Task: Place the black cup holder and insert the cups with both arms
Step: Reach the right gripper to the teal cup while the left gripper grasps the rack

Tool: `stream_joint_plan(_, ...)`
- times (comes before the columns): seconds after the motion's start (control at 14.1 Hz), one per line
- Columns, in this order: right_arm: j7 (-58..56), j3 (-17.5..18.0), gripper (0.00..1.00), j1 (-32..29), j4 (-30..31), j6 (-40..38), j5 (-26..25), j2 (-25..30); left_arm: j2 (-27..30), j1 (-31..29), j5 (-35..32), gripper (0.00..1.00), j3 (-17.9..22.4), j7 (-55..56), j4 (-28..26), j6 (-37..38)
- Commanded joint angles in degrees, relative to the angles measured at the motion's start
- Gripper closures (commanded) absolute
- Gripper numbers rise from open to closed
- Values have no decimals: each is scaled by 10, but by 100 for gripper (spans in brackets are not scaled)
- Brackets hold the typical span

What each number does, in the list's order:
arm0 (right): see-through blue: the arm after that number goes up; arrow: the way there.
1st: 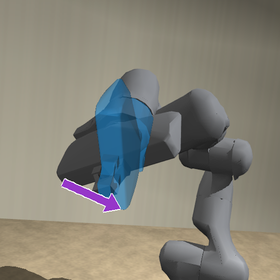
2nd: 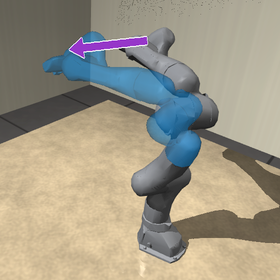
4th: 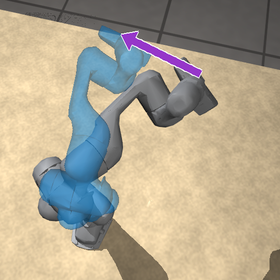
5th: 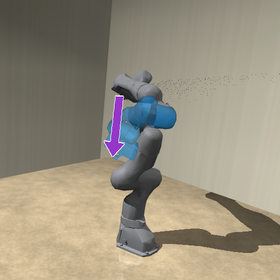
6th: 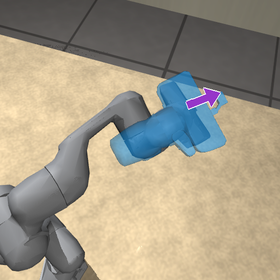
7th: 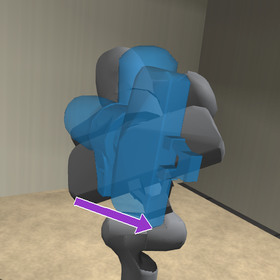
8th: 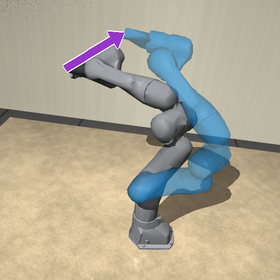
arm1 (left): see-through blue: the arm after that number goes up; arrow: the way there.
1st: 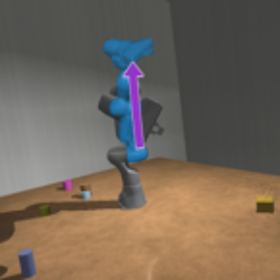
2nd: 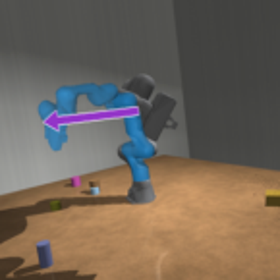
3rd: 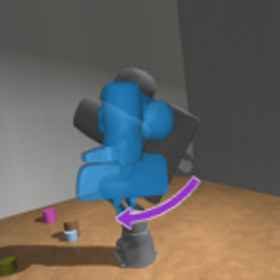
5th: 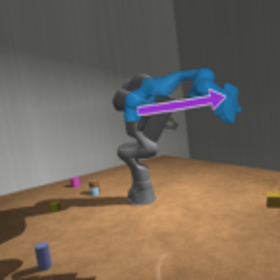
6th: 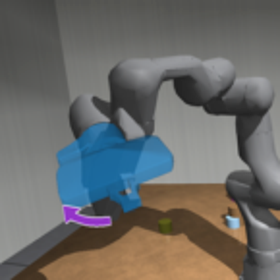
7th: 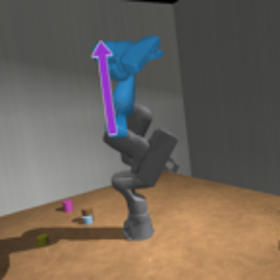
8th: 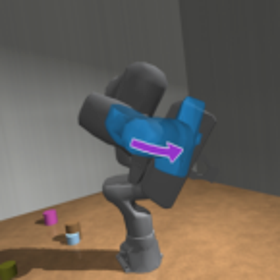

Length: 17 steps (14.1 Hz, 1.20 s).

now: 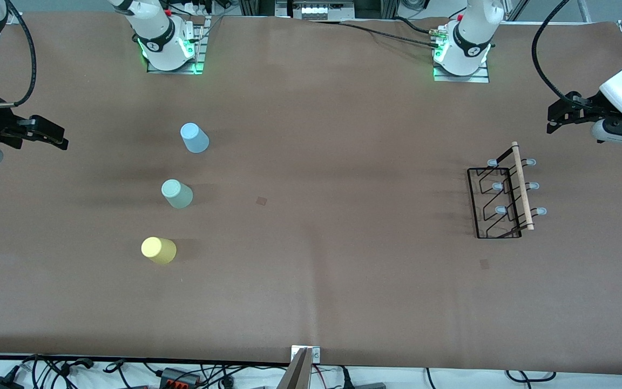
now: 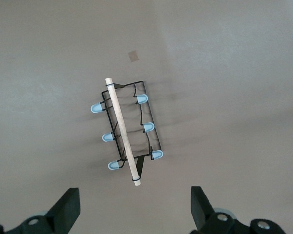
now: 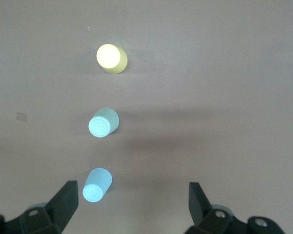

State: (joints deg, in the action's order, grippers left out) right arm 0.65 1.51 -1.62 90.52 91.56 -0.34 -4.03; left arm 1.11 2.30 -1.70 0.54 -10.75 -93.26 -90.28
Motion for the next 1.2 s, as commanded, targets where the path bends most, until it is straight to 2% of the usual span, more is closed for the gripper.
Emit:
stream_joint_plan(0.0,1,3,0,-8,10,-2,1,7,-8,0,-1,0,0,-13,18,14)
stream_joint_plan(0.14,-5,3,0,-7,19,-3,2,4,-12,1,-1,0,0,-13,18,15)
stream_joint_plan(0.35,-5,4,0,-6,83,1,-3,1,-13,0,-1,0,0,-13,19,14)
stream_joint_plan(0.64,-4,4,0,-13,156,88,-3,-10,-29,0,-1,0,3,-14,25,10)
stream_joint_plan(0.85,-5,19,0,-23,200,129,-2,-6,-74,-5,-8,0,5,-15,31,10)
stream_joint_plan(0.99,-5,25,0,-23,224,160,-1,-6,-120,-32,-8,0,5,-19,20,13)
stream_joint_plan(1.06,-4,31,0,-22,232,178,-1,-7,-138,-50,-8,0,5,-20,8,-1)
stream_joint_plan(1.13,3,44,0,-22,240,202,0,-8,-159,-68,-8,0,5,-25,-5,-46)
